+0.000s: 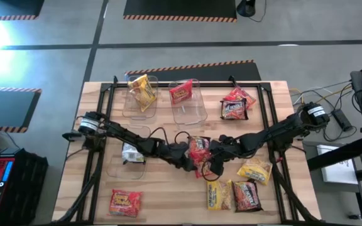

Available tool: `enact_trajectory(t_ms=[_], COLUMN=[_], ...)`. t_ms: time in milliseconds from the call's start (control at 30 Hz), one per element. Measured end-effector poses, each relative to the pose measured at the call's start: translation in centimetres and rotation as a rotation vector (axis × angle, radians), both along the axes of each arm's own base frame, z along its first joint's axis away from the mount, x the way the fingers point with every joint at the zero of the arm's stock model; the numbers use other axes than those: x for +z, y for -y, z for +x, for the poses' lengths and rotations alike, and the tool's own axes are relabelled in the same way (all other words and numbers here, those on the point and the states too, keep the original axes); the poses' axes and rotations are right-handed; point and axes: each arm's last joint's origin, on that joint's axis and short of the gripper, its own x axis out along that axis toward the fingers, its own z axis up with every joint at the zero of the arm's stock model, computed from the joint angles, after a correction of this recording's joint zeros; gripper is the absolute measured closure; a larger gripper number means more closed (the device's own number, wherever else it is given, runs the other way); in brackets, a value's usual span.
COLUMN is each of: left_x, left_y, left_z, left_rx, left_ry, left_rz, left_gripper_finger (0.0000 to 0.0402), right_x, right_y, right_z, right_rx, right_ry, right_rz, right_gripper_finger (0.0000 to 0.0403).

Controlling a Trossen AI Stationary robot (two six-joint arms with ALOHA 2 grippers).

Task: Sort Maruchan noodles
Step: Put the orange noodle pack into the top right transparent bin

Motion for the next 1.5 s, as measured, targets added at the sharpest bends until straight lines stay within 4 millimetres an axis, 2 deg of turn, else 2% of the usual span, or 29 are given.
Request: enact_trajectory(t_ms=[300, 500, 833, 967, 1233, 1500], left_x=[-0.3, 0.2, 0.1, 0.0, 0.0, 0.6], left_y=[-0.6, -0.7, -0.9, -1.0, -1.4, -2.1], left_z=[-0.1, 0.3, 0.3, 0.3, 0.3, 0.4], left_rx=[0.145, 0.153, 0.121, 0.116, 0.1, 0.065], left_ry=[-0.009, 0.054, 0.066, 0.052, 0.048, 0.072], left_rz=[0.108, 0.137, 0.22, 0.222, 0.208, 0.235], left_gripper_finger=[0.0202, 0.0202, 0.0202, 0.0217, 0.0283, 0.029], right_x=[0.0, 0.2, 0.7, 0.9, 3.4, 6.9], right_y=[-0.1, -0.2, -0.4, -0.4, -0.2, 0.1], right_z=[0.3, 0.7, 1.3, 1.2, 0.5, -1.7], right_rx=[0.001, 0.014, 0.027, 0.026, 0.034, 0.048], right_ry=[0.03, 0.074, 0.156, 0.16, 0.214, 0.255], right_rz=[0.008, 0.021, 0.038, 0.038, 0.051, 0.067], right_gripper_finger=[0.0211, 0.0211, 0.0211, 0.0211, 0.0211, 0.0211])
